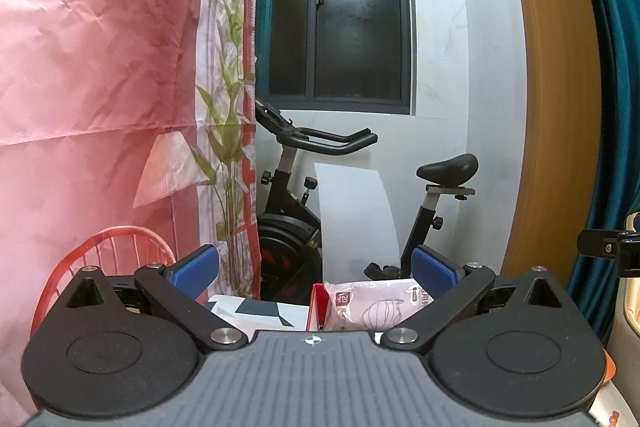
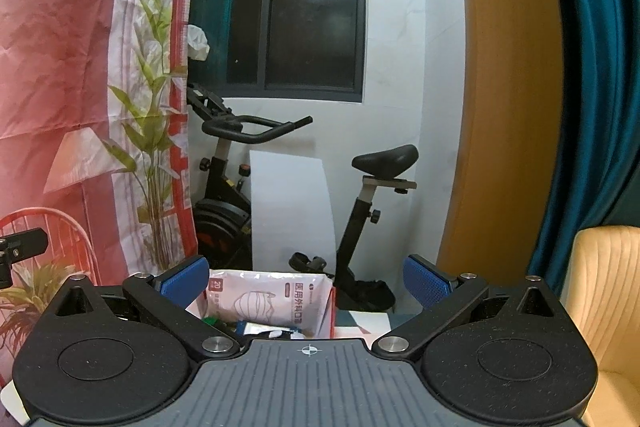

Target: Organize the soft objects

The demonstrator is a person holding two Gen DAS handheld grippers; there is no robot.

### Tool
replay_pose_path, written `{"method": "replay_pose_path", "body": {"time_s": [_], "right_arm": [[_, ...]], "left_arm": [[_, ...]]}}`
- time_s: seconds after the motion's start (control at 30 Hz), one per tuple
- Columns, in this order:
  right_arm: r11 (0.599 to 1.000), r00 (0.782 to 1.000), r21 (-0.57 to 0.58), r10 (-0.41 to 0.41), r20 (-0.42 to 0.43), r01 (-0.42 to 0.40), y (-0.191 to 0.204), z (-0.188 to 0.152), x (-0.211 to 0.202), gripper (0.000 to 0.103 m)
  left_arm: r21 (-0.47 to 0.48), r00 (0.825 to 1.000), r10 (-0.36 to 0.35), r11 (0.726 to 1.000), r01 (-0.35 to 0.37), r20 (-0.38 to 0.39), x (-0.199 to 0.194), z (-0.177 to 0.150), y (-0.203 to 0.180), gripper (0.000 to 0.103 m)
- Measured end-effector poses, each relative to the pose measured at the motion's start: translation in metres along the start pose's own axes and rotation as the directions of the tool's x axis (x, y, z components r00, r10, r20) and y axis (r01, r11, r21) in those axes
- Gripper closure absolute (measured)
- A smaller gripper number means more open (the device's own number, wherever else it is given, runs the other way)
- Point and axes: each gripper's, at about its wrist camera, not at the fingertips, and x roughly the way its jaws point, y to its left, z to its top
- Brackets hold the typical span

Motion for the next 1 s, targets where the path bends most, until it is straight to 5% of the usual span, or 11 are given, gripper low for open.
{"method": "replay_pose_path", "body": {"time_s": [1.0], "right_arm": [[1.000, 1.000, 0.008, -0.010, -0.020, 0.011, -0.0035, -0.0082, 0.0049, 0.000]], "left_arm": [[-0.004, 1.000, -0.013, 1.000, 0.013, -0.016, 0.0046, -0.0025, 0.0001, 0.000]]}}
